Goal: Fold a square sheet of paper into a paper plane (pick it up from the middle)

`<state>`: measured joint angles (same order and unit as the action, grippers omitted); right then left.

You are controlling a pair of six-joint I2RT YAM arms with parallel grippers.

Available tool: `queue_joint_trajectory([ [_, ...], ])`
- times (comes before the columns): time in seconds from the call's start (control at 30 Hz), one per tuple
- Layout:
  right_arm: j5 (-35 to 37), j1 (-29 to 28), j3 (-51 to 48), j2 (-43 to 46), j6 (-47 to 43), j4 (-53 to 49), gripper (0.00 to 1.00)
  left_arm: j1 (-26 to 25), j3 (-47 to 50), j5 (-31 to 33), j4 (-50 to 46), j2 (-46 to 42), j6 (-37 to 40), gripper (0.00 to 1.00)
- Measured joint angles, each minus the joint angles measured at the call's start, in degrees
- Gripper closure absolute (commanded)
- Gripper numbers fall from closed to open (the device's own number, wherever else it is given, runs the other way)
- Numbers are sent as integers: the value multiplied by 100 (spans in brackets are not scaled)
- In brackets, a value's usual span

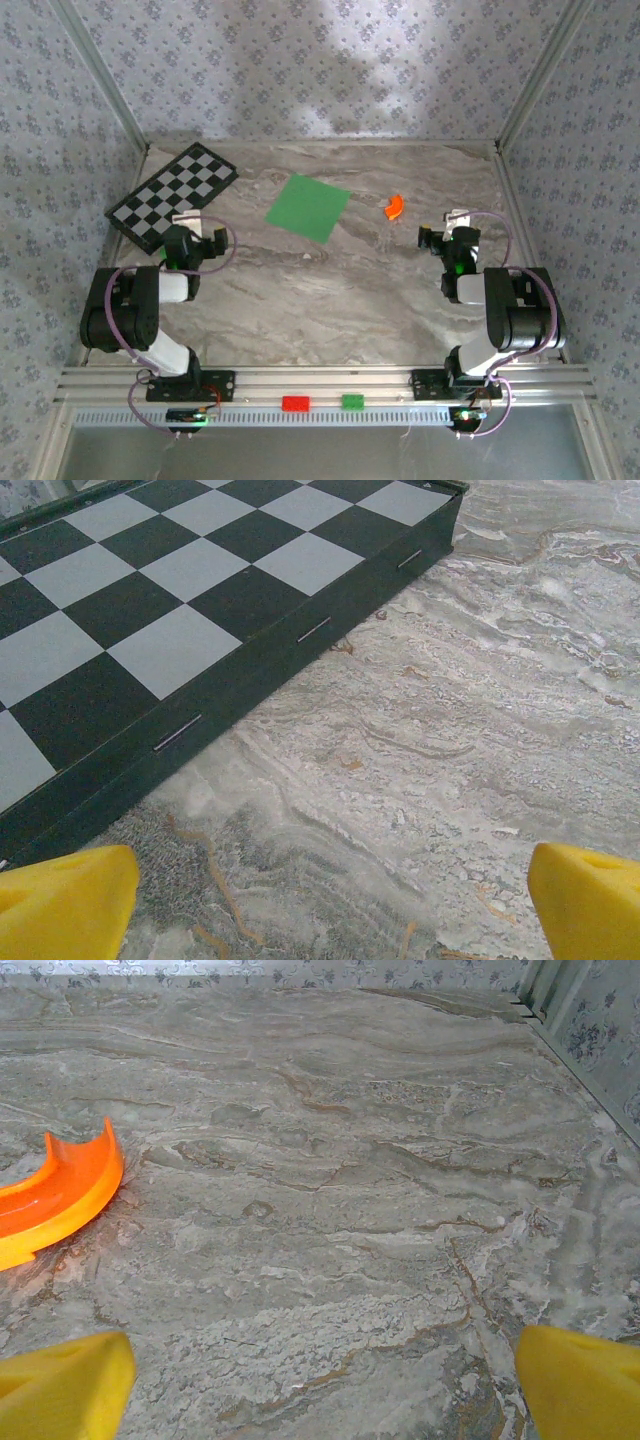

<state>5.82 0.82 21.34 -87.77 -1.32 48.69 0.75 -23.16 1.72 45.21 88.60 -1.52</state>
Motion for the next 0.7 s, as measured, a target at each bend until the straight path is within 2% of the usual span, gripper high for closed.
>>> queue_joint_trajectory([
  [0.7,-186,28,-2,-17,0,37,1,0,0,-26,0,0,0,0],
])
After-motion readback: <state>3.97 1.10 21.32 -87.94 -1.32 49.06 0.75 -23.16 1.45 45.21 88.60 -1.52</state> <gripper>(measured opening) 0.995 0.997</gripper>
